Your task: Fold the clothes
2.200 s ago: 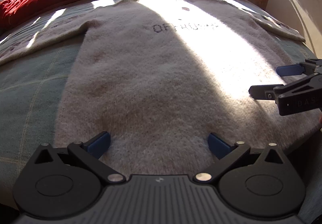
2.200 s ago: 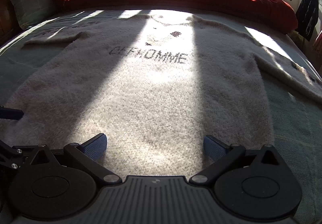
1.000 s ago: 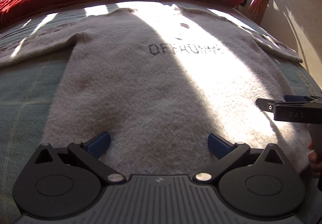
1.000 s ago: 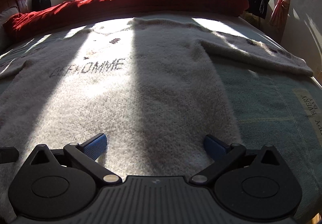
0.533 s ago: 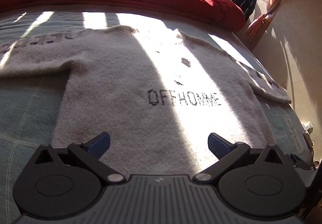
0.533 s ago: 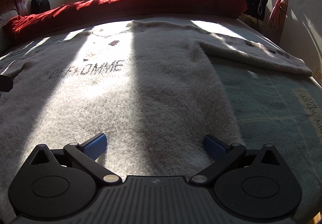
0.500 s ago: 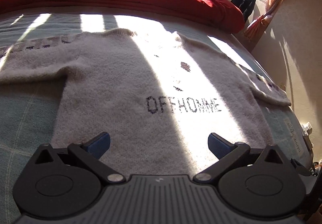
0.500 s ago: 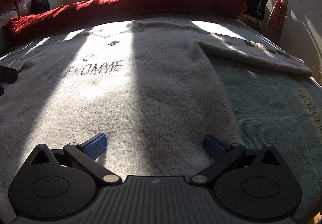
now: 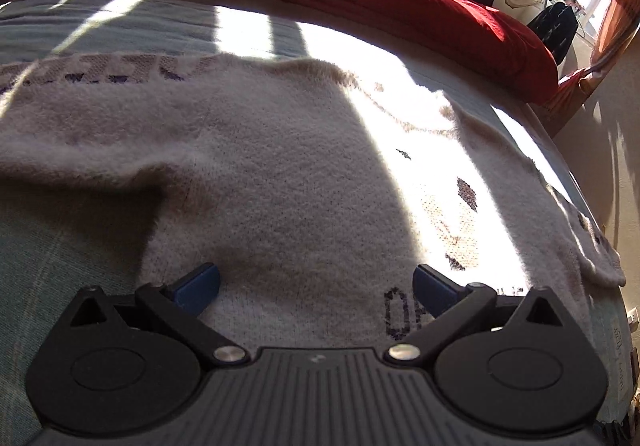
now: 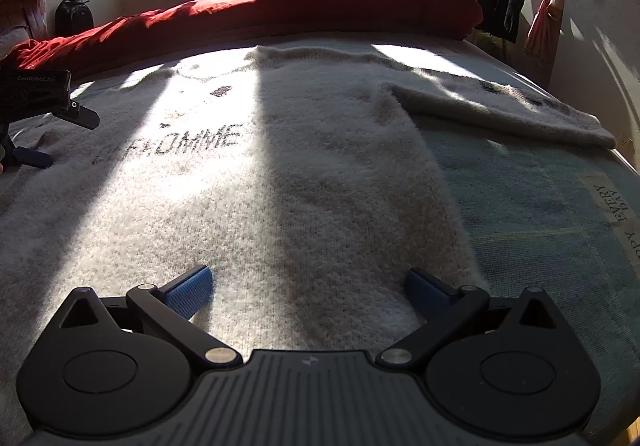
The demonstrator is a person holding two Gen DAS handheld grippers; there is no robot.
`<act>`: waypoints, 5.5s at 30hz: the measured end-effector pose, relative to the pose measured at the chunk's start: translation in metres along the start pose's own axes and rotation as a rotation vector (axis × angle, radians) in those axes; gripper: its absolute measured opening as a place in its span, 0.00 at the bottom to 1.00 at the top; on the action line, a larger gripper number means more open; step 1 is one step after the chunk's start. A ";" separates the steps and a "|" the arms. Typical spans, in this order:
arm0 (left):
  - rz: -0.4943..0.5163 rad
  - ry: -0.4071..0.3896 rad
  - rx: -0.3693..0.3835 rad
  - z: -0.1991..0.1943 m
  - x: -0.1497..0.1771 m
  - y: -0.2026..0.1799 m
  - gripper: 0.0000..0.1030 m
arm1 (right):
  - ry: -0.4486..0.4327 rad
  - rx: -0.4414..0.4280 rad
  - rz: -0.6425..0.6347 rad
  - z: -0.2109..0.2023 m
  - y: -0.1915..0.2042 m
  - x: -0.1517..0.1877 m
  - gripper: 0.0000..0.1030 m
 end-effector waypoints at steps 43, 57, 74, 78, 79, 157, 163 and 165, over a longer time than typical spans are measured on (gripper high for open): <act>0.170 0.079 0.024 -0.066 0.124 -0.049 0.99 | 0.089 -0.007 0.053 0.001 -0.009 -0.015 1.00; 0.271 0.096 -0.012 -0.072 0.136 -0.060 0.99 | 0.104 0.004 0.050 0.000 -0.009 -0.012 1.00; 0.358 0.082 -0.032 -0.074 0.147 -0.064 0.99 | 0.091 0.035 0.039 0.002 -0.005 -0.009 1.00; 0.399 0.077 -0.019 -0.085 0.163 -0.059 0.99 | 0.088 0.035 0.040 0.002 -0.005 -0.009 1.00; 0.403 0.078 -0.014 -0.088 0.166 -0.058 0.99 | 0.086 0.036 0.040 0.002 -0.005 -0.009 1.00; 0.355 0.073 0.029 -0.097 0.177 -0.065 0.99 | 0.078 0.035 -0.013 -0.011 -0.002 0.000 1.00; 0.302 0.039 0.017 -0.116 0.160 -0.053 0.99 | 0.079 0.021 0.003 -0.014 0.002 -0.021 1.00; 0.296 0.019 0.010 -0.121 0.149 -0.050 0.99 | 0.050 -0.004 0.006 -0.016 0.005 -0.035 1.00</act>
Point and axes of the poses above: each gripper's, at about its wrist camera, not at the fingertips, and z roughly the way its jaws point, y to its left, x to its underside, the point moved 1 cm from there along z, roughly the way its jaws point, and after that the axes turned 1 degree about x, right-handed, at the moved point
